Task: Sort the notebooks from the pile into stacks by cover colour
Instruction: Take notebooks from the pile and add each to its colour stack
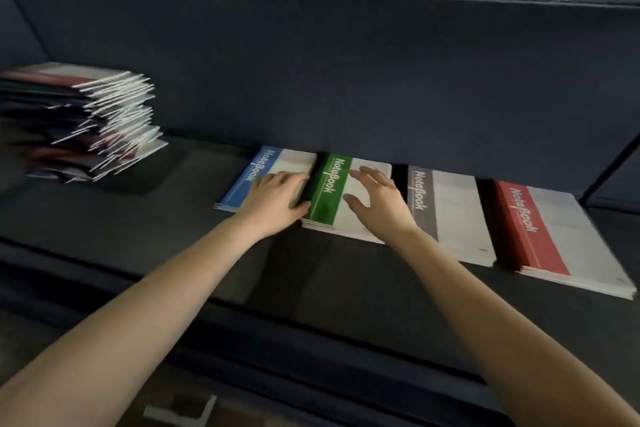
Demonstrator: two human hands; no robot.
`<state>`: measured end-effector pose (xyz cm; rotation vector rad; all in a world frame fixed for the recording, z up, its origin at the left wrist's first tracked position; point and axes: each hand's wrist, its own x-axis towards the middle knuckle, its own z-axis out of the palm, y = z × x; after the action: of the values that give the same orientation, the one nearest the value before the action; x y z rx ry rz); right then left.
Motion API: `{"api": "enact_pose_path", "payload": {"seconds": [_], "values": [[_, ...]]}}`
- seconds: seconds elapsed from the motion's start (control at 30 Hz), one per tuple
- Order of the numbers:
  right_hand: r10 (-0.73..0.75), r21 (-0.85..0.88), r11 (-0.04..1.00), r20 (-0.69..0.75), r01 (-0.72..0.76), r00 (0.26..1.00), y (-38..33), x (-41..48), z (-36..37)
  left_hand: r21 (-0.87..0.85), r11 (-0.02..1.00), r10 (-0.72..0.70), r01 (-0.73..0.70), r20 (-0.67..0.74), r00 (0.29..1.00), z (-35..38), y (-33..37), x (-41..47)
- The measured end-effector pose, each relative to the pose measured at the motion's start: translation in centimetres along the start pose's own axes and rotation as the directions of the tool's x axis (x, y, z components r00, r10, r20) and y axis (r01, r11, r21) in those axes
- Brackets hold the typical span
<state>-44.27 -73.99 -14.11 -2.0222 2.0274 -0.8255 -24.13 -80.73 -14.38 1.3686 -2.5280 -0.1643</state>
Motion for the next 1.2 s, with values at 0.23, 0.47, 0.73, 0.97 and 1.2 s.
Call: {"api": "enact_pose_path", "payload": {"seconds": [0.23, 0.47, 0.73, 0.97, 1.2], "values": [[-0.038, -0.001, 0.999, 0.169, 0.039, 0.985, -2.8, 0.6, 3.4, -0.007, 0.986, -0.162, 0.166, 0.169, 0.972, -1.2, -5.8, -2.1], [-0.022, -0.111, 0.992, 0.255, 0.052, 0.967, -4.3, 1.3, 5.0, -0.109, 0.975, -0.171, 0.193, 0.184, 0.968, 0.1, -8.7, -1.7], [0.122, -0.327, 0.945, 0.272, -0.027, 0.955, -7.0, 2.9, 6.5, -0.161, 0.979, -0.101, 0.124, 0.147, 0.984, 0.4, -10.8, -0.4], [0.291, -0.287, 0.937, 0.316, -0.201, 0.903, -9.4, 3.6, 7.6, -0.222, 0.974, -0.001, 0.037, 0.164, 0.987, 1.0, -12.3, 0.5], [0.348, -0.178, 0.932, 0.182, -0.317, 0.920, -11.7, 3.4, 8.4, -0.306, 0.952, 0.039, 0.012, 0.162, 0.986, 1.4, -13.5, 1.2]]}}
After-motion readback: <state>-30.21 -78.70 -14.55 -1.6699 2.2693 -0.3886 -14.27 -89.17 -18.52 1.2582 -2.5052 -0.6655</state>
